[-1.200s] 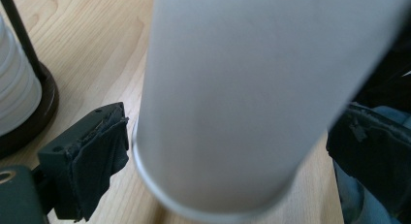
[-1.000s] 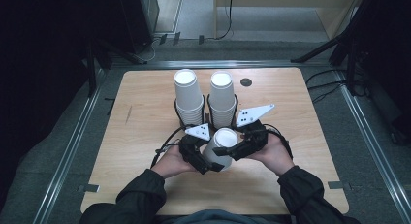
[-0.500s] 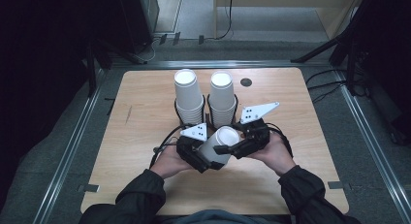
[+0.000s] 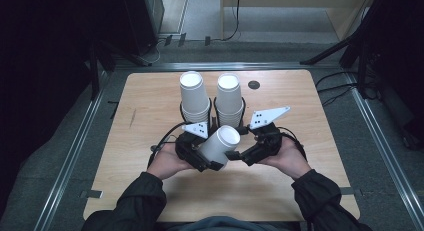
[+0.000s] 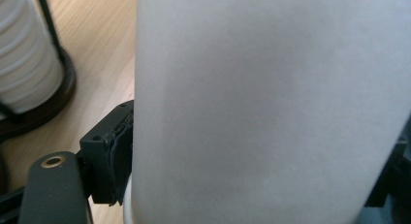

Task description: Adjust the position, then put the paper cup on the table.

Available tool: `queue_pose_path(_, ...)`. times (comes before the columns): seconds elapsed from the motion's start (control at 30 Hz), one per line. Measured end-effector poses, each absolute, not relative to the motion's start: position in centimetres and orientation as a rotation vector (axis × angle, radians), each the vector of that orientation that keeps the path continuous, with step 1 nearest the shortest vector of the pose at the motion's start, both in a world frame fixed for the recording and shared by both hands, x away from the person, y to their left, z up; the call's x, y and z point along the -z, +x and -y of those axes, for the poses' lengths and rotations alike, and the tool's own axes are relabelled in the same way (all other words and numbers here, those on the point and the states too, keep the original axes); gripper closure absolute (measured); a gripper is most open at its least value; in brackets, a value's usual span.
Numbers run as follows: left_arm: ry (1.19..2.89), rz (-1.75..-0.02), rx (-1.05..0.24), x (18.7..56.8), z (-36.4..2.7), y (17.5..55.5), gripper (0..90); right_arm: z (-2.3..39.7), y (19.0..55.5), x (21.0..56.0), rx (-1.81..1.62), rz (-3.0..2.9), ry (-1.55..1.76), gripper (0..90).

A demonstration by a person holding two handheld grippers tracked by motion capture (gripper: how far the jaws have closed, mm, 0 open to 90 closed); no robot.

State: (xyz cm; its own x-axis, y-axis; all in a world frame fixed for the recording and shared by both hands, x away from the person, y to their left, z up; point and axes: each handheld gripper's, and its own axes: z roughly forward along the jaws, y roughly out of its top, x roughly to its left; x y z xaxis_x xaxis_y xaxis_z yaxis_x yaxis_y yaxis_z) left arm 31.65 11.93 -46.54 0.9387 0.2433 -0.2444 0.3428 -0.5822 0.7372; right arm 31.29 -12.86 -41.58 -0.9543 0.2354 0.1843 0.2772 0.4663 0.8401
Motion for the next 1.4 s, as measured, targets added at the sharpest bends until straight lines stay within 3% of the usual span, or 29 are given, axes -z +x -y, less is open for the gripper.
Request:
queue_pose_path(0.53,2.343,-0.448,0.012,45.7,-13.8,31.5,16.0,13.9,31.4,43.9,1.404,2.698,-0.501,15.3)
queue_pose_path(1.4,2.555,-0.371,0.026,47.3,-11.4,31.1,15.8,13.5,31.2,46.2,1.250,2.785,-0.446,16.6)
